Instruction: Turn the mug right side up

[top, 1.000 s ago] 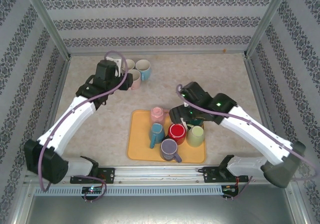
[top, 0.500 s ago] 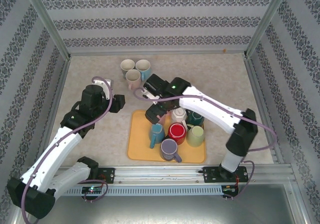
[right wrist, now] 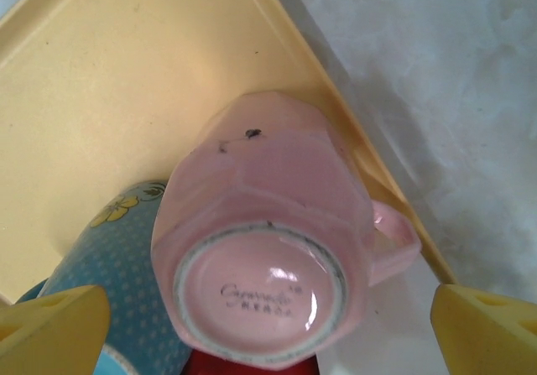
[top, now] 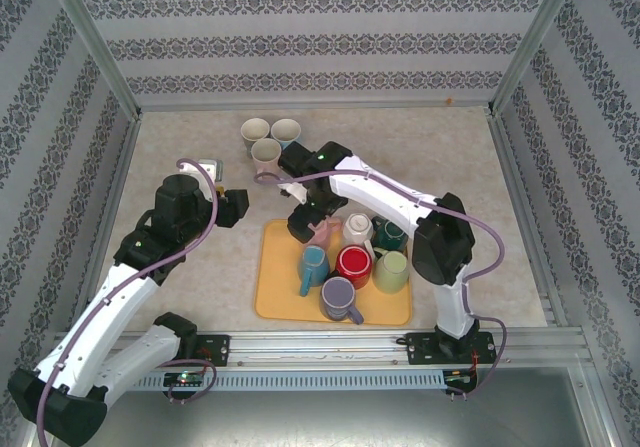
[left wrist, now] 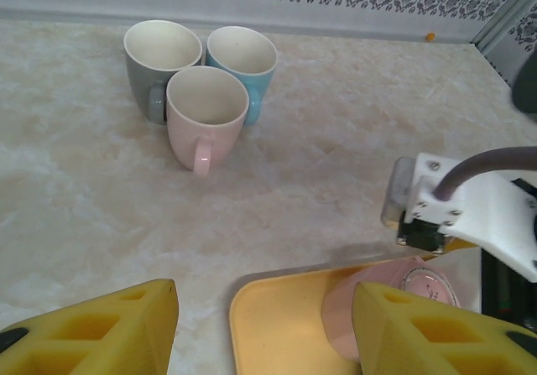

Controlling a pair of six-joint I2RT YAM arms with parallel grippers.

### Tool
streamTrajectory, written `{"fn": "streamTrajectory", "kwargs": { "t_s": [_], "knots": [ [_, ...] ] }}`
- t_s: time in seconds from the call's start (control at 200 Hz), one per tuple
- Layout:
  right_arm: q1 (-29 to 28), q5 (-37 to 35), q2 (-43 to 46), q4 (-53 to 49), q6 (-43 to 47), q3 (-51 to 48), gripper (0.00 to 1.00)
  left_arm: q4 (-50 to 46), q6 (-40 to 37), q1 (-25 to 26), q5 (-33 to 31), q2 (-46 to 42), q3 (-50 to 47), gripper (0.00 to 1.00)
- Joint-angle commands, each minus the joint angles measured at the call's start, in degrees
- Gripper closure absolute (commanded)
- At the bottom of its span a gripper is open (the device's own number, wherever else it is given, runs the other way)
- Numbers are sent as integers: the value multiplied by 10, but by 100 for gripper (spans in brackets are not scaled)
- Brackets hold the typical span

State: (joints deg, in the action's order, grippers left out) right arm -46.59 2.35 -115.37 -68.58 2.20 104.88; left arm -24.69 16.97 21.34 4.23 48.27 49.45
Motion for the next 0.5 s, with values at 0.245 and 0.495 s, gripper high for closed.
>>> {"fn": "streamTrajectory", "kwargs": {
  "t_s": [0.245,0.495],
  "knots": [
    [8,41,-38,31,-4,-17,5,20,-3,10,-12,-6,-6,42],
    [16,46,-48,48,-12,-31,17,22,-7,10,-16,-4,-9,42]
  ]
}}
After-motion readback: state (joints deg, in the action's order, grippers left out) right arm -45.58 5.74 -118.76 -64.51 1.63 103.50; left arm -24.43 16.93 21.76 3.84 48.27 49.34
